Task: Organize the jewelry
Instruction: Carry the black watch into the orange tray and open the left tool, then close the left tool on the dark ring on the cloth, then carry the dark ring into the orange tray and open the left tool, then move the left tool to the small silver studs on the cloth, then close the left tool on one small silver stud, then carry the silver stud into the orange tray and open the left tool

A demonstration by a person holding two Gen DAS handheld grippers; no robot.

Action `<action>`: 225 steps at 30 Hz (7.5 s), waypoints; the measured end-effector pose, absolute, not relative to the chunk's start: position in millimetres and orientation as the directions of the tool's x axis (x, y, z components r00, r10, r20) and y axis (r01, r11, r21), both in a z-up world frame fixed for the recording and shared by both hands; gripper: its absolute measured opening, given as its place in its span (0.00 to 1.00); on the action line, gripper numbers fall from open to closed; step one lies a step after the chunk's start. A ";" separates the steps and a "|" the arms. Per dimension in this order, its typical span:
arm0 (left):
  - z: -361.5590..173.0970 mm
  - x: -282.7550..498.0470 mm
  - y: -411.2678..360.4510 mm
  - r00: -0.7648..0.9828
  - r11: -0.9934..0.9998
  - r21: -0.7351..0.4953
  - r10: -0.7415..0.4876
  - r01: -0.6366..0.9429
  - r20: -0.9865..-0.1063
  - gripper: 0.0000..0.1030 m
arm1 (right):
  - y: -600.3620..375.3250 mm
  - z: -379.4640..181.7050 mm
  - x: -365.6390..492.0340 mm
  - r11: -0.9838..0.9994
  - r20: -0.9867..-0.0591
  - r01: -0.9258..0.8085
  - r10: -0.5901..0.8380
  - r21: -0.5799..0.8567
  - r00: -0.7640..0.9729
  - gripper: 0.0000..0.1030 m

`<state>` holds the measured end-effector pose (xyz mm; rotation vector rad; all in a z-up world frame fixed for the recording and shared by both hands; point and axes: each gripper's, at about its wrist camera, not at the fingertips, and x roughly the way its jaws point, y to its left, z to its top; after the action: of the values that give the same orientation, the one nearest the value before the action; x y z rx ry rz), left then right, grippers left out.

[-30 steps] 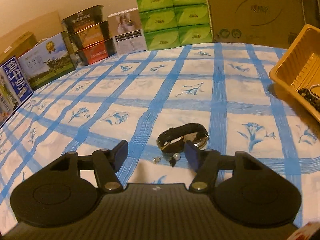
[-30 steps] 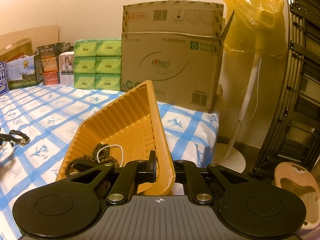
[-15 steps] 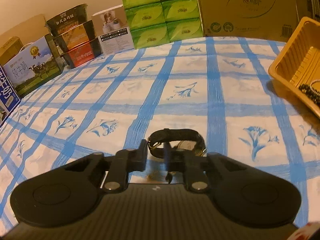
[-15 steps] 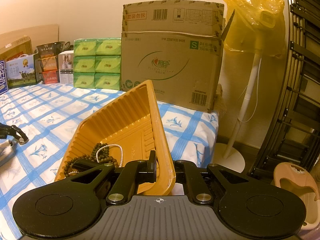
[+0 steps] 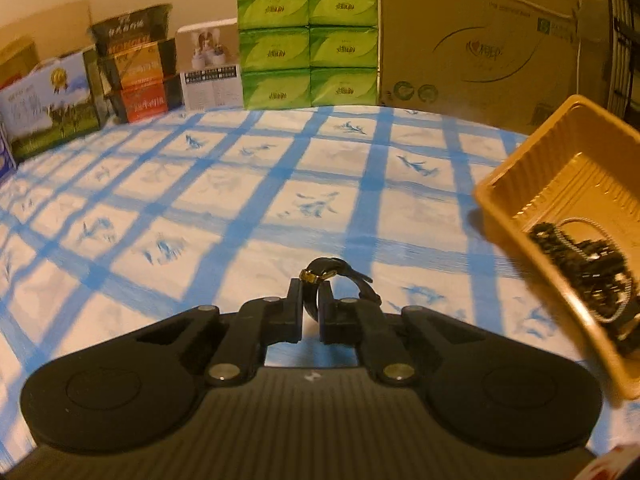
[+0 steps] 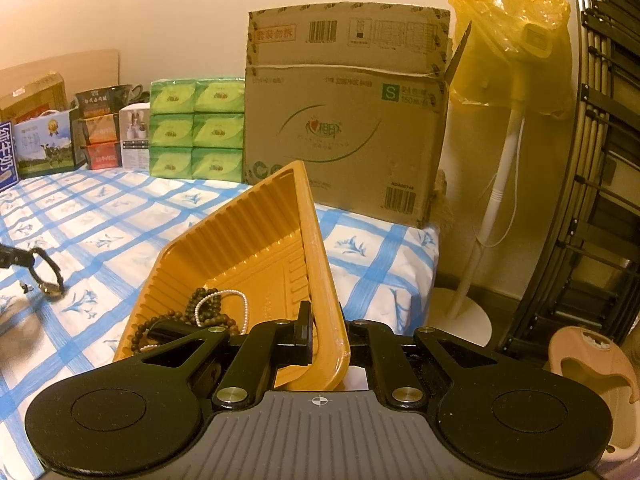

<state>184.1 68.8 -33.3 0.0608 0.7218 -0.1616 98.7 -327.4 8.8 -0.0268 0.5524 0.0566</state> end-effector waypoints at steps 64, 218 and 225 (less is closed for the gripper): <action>-9.2 129.1 0.7 0.700 0.937 0.041 -0.229 0.347 -0.677 0.13 | -326.0 11.8 95.8 0.998 -0.520 -0.063 0.051 -0.007 0.852 0.08; -9.2 137.9 -36.8 0.732 0.930 -0.093 -0.338 0.355 -0.591 0.05 | -325.9 8.1 95.3 0.998 -0.520 -0.061 0.054 0.005 0.852 0.08; -6.2 137.8 -100.6 0.665 0.858 -0.156 -0.483 0.489 -0.570 0.05 | -324.4 8.2 94.9 0.998 -0.521 -0.059 0.056 0.010 0.851 0.08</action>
<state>137.8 -100.6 -6.2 0.0109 0.6404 -0.5488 94.9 -324.4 8.2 -0.0068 0.5487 0.0605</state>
